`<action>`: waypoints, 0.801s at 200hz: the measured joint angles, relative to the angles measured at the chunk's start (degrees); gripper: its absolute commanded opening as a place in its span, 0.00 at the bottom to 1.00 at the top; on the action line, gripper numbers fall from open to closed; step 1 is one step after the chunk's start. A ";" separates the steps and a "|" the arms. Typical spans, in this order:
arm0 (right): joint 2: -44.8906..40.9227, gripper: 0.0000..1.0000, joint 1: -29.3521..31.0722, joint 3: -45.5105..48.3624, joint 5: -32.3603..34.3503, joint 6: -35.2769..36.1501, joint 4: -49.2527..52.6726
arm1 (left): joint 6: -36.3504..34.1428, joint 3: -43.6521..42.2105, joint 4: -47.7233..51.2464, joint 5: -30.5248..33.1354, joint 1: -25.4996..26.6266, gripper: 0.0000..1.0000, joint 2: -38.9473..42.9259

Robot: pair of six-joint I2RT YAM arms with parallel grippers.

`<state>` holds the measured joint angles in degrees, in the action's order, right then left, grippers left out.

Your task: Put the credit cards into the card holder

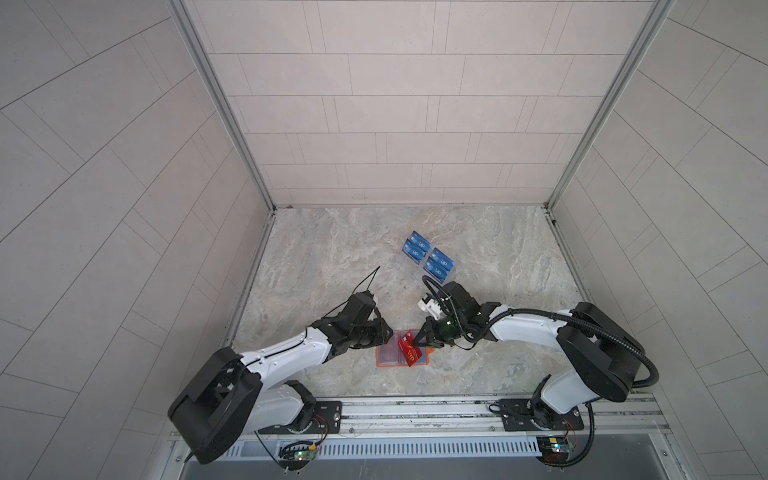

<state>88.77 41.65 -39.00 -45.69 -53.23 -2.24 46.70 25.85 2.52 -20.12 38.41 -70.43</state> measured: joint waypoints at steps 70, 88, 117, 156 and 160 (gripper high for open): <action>1.01 0.00 -0.02 0.04 0.00 0.02 -0.63 | 0.20 -0.57 -0.13 -0.42 0.00 0.30 -2.03; 1.07 0.00 0.00 0.04 0.00 0.02 -0.79 | 0.20 -0.76 -0.15 -0.44 0.00 0.30 -2.03; 1.88 0.00 0.00 0.04 0.02 -0.02 -1.49 | 0.22 -1.22 -0.61 -0.63 0.00 0.31 -2.05; 3.39 0.00 0.20 0.04 0.00 -0.50 -3.63 | 0.24 -1.81 -1.86 -1.09 0.00 0.31 -2.05; 3.52 0.00 0.22 0.04 0.02 -0.63 -3.87 | 0.24 -1.84 -1.90 -1.11 0.00 0.31 -2.05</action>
<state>92.29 41.87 -38.96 -45.67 -53.87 -6.11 46.94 24.01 0.62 -21.23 38.41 -72.49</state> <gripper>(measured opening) 0.056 0.307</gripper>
